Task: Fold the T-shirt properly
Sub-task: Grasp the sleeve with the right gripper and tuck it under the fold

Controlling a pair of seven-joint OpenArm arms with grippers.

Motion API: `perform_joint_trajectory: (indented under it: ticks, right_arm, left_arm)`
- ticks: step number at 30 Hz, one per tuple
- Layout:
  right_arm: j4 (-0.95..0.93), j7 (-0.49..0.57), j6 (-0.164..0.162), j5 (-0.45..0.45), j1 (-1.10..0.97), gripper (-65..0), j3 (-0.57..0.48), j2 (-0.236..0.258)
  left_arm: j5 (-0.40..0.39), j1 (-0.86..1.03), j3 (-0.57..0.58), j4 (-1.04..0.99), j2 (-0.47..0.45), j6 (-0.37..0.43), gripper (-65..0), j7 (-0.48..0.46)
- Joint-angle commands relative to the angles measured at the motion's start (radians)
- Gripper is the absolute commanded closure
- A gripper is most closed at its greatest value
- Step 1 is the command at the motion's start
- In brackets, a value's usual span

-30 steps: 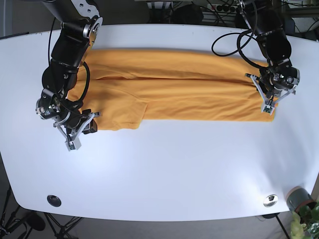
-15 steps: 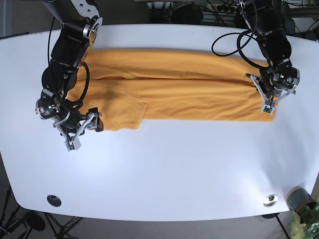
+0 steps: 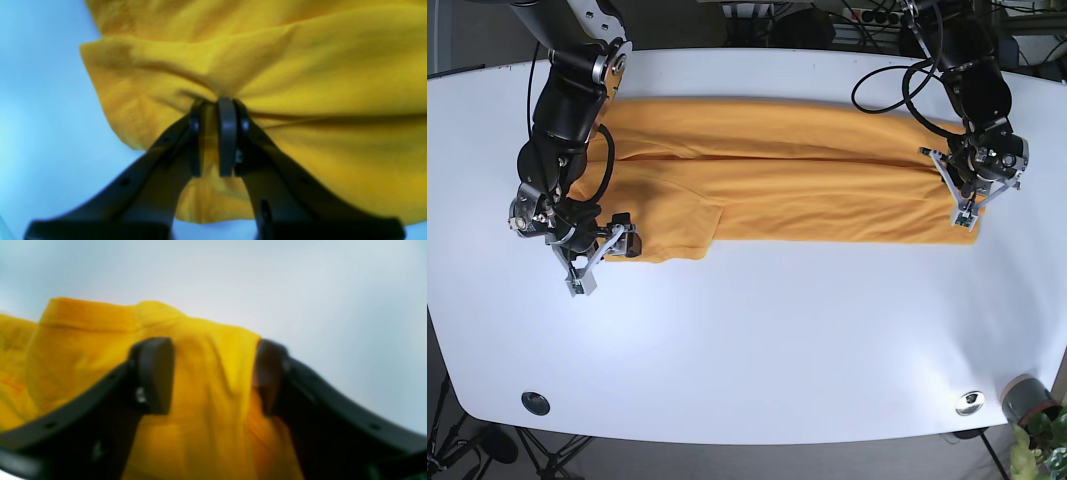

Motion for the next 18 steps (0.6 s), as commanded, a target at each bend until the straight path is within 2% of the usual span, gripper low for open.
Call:
perform_joint_trajectory:
  ticks: [1,5,8,9,14,18]
  right_arm:
    - [0.015,0.023,0.006,0.014,0.028,-27.3,-0.002,-0.007]
    - [0.015,0.023,0.006,0.014,0.028,-10.1,-0.002,-0.011]
    - [0.028,0.023,0.010,0.014,0.025,-1.6,-0.002,-0.011]
    - [0.044,0.023,0.010,0.014,0.022,0.0,-0.002,-0.011]
    - [0.190,0.017,0.012,0.015,-0.030,0.0,-0.002,-0.020]
    - [0.310,-0.038,0.012,0.015,-0.081,0.0,-0.002,-0.036]
  left_arm:
    - [-0.003,0.006,0.005,-0.008,0.007,-0.009,-6.3,0.034]
    - [-0.003,0.006,0.005,-0.008,0.007,-0.009,-6.3,0.034]
    - [-0.003,0.006,0.005,-0.008,0.007,-0.009,-6.3,0.034]
    - [-0.003,0.006,0.005,-0.008,0.007,-0.009,-6.3,0.034]
    - [-0.003,0.006,0.005,-0.010,0.007,-0.009,-6.3,0.034]
    - [-0.003,0.006,0.005,-0.010,0.006,-0.009,-6.3,0.034]
